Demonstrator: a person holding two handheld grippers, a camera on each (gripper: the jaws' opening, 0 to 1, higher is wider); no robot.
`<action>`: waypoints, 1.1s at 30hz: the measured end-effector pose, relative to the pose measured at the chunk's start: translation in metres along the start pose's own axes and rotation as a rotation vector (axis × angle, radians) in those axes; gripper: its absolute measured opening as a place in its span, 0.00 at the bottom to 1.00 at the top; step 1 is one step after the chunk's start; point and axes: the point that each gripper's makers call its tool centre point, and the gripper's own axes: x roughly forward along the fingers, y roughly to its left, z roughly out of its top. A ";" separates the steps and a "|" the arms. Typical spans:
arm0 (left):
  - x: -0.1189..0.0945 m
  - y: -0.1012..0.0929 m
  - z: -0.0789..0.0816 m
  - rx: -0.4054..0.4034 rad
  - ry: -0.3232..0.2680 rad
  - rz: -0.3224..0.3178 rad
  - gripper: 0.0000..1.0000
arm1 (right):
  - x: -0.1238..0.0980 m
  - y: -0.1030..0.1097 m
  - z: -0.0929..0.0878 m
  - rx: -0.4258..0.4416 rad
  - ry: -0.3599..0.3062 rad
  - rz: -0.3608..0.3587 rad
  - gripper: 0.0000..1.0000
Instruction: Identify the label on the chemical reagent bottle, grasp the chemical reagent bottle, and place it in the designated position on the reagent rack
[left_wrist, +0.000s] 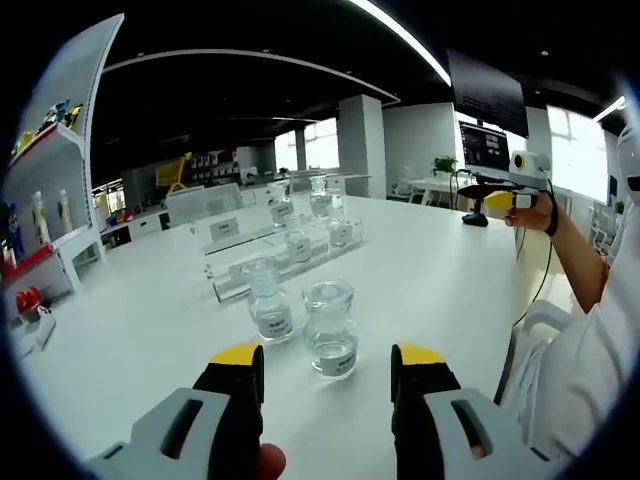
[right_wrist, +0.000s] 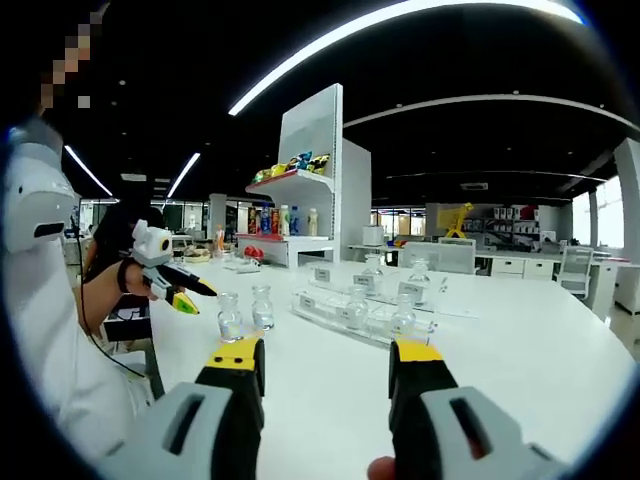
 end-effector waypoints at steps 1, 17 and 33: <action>0.000 0.000 0.000 0.007 0.002 0.000 0.51 | 0.000 0.001 -0.001 0.000 0.002 0.002 0.48; 0.002 0.000 0.007 0.028 -0.024 -0.009 0.50 | -0.003 -0.002 -0.018 -0.010 0.043 -0.009 0.47; 0.007 0.000 0.015 -0.003 -0.082 -0.020 0.49 | -0.010 0.002 -0.018 -0.043 0.055 0.001 0.47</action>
